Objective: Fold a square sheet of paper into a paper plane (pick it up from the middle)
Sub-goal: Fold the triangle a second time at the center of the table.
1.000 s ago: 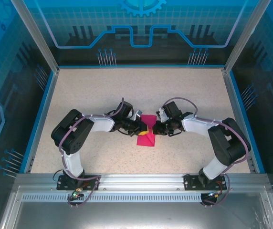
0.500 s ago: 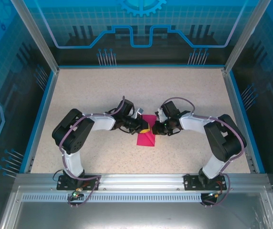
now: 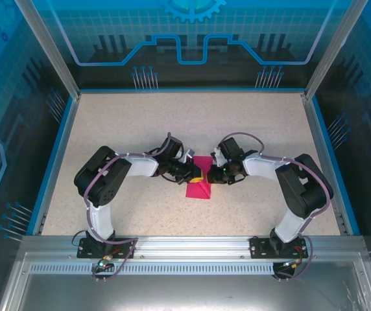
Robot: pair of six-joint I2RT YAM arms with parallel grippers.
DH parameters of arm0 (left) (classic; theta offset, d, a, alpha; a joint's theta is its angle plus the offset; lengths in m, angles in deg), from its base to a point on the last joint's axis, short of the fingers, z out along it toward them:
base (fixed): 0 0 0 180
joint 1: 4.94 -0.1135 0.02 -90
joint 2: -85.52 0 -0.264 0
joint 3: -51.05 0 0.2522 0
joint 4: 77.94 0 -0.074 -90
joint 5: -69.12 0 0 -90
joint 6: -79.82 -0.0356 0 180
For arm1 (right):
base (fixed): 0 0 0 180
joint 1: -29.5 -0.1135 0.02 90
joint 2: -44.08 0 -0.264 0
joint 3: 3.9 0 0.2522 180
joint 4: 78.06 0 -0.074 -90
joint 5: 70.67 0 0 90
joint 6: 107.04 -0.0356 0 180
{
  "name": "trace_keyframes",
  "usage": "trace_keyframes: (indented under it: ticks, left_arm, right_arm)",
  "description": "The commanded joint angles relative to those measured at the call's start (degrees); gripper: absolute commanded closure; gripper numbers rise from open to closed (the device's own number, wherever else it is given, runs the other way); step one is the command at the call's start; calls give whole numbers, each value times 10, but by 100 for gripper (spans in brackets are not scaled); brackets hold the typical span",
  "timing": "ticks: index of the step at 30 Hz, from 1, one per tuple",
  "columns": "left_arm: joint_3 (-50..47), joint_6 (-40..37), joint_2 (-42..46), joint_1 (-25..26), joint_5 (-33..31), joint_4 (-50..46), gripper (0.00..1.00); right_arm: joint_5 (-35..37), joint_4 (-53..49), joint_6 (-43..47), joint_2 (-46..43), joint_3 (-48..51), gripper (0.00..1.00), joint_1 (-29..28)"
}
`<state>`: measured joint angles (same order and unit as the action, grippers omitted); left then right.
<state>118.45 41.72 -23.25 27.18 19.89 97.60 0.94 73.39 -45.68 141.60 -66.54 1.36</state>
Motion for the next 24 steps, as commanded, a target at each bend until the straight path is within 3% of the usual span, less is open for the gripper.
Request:
trace_keyframes:
  ticks: [1,24]
  left_arm:
    - [12,-20,-9,4,1,-13,91]
    - [14,-34,-16,5,-9,-29,91]
  right_arm:
    - [3,-14,13,13,-28,90,-7]
    - [4,-24,17,22,-32,90,-12]
